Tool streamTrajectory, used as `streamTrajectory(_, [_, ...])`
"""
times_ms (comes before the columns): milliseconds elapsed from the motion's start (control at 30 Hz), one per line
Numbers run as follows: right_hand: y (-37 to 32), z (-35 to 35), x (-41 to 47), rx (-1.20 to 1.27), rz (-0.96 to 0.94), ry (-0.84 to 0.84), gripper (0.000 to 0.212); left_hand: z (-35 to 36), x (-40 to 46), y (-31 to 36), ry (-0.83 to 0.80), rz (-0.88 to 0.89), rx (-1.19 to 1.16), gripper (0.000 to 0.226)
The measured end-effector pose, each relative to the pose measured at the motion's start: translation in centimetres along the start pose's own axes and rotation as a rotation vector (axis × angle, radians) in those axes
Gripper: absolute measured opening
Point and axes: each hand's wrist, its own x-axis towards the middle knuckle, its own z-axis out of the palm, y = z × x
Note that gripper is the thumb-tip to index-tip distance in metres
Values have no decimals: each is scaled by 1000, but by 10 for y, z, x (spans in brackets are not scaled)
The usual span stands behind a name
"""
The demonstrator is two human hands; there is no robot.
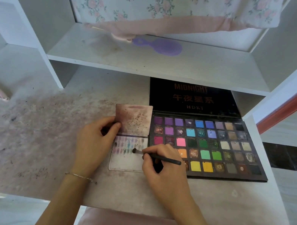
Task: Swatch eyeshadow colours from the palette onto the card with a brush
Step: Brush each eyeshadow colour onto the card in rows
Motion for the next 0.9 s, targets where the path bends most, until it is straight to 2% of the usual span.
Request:
streamTrajectory(400, [2, 0, -2, 95, 9, 8, 8, 0, 1, 0, -1, 4, 18, 23])
streamTrajectory(533, [4, -4, -1, 233, -20, 137, 12, 1, 0, -2, 22, 1, 5, 23])
streamTrajectory(633, [11, -11, 0, 301, 35, 246, 17, 2, 1, -3, 24, 14, 3, 21])
streamTrajectory(767, [25, -32, 0, 295, 158, 381, 30, 2, 1, -3, 18, 27, 14, 23])
streamTrajectory(900, [43, -59, -6, 261, 215, 471, 32, 1, 1, -3, 17, 34, 34, 23])
